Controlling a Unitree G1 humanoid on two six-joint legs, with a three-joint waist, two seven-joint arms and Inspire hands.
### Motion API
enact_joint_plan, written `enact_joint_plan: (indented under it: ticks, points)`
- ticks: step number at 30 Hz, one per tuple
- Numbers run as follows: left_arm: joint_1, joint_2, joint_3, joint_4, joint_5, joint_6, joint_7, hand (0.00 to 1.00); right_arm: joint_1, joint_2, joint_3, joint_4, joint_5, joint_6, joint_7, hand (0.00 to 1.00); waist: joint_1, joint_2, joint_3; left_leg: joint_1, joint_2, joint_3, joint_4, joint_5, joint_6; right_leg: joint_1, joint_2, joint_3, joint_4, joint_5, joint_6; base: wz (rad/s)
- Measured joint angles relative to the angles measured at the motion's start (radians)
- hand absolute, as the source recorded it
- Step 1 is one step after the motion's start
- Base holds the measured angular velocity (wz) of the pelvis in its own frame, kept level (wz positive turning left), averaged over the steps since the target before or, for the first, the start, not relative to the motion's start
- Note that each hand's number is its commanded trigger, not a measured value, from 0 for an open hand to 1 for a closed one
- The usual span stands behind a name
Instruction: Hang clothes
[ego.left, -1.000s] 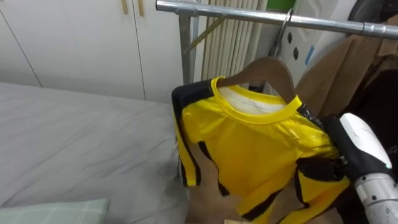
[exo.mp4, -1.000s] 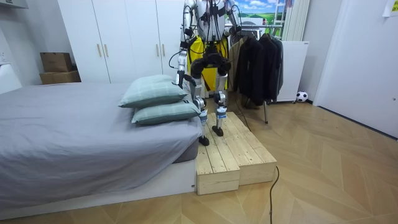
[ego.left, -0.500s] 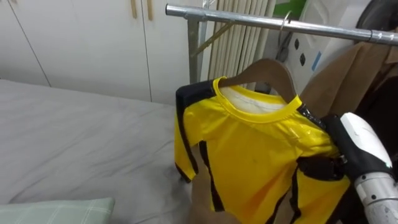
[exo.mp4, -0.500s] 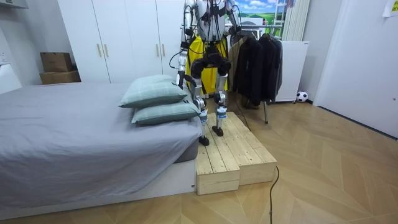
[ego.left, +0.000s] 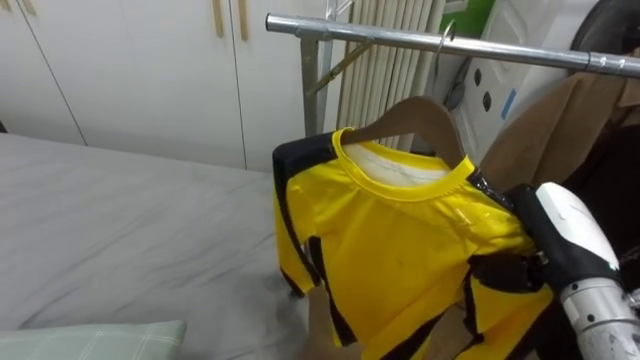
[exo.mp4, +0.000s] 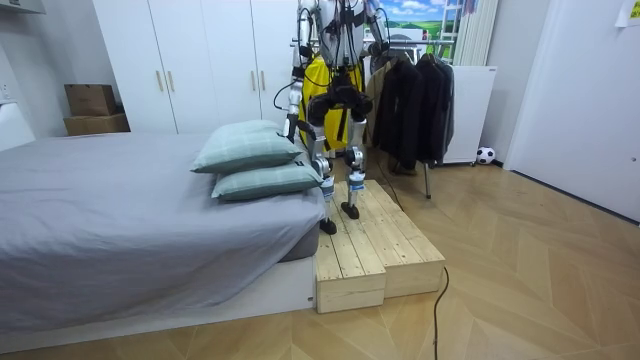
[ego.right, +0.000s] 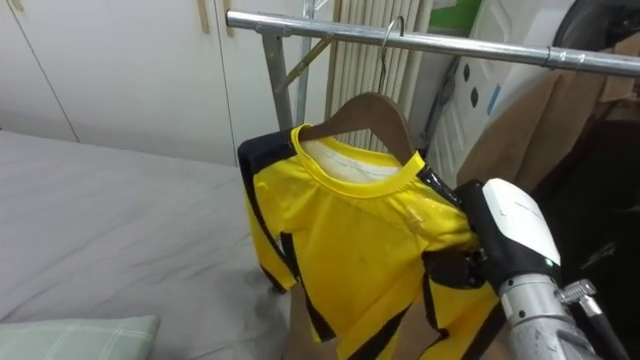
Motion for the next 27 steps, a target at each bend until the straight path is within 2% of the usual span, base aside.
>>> enact_joint_plan:
  ticks: [8, 22, 27]
  points:
    - [0.0, -0.009, -0.007, 0.0, -0.001, 0.0, 0.003, 0.0, 0.0, 0.001, 0.0, 0.0, 0.003, 0.0, 0.002, 1.0, 0.009, 0.016, -0.0014, 0.011, 0.001, 0.0, -0.016, 0.003, 0.0, 0.019, 0.001, -0.01, -0.02, 0.009, 0.0, 0.0]
    - [0.002, -0.008, -0.001, -0.009, 0.0, -0.008, 0.002, 0.0, -0.028, -0.003, -0.001, 0.0, 0.016, 0.0, 0.024, 1.0, 0.018, 0.012, -0.0011, 0.014, 0.0, -0.028, -0.014, 0.007, 0.002, 0.035, -0.002, -0.019, -0.035, 0.008, 0.002, 0.04]
    - [0.004, -0.007, 0.011, -0.01, -0.001, -0.028, 0.002, 0.0, -0.084, -0.028, -0.003, 0.011, 0.108, -0.001, 0.023, 1.0, 0.019, 0.004, 0.0037, 0.013, -0.001, -0.036, -0.014, 0.011, 0.001, 0.039, -0.005, -0.027, -0.038, 0.008, 0.002, 0.05]
